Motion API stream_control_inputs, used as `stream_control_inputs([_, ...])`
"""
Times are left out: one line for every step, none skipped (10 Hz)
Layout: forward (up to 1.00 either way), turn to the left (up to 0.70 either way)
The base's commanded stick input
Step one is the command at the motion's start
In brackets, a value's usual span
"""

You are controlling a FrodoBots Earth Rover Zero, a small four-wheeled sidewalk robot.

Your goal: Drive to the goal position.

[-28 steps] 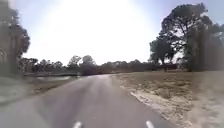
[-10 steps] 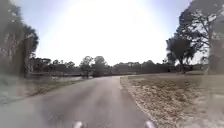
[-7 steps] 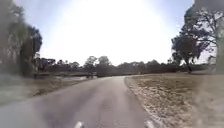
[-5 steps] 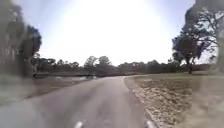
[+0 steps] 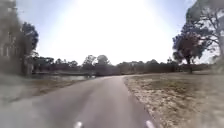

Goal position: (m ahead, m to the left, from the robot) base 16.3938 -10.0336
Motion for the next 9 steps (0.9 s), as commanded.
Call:
stream_control_inputs([1.0, 0.02])
stream_control_inputs([1.0, 0.02])
stream_control_inputs([1.0, 0.02])
stream_control_inputs([1.0, 0.02])
stream_control_inputs([1.0, 0.02])
stream_control_inputs([1.0, 0.02])
stream_control_inputs([1.0, 0.02])
stream_control_inputs([1.0, 0.1])
stream_control_inputs([1.0, 0.28])
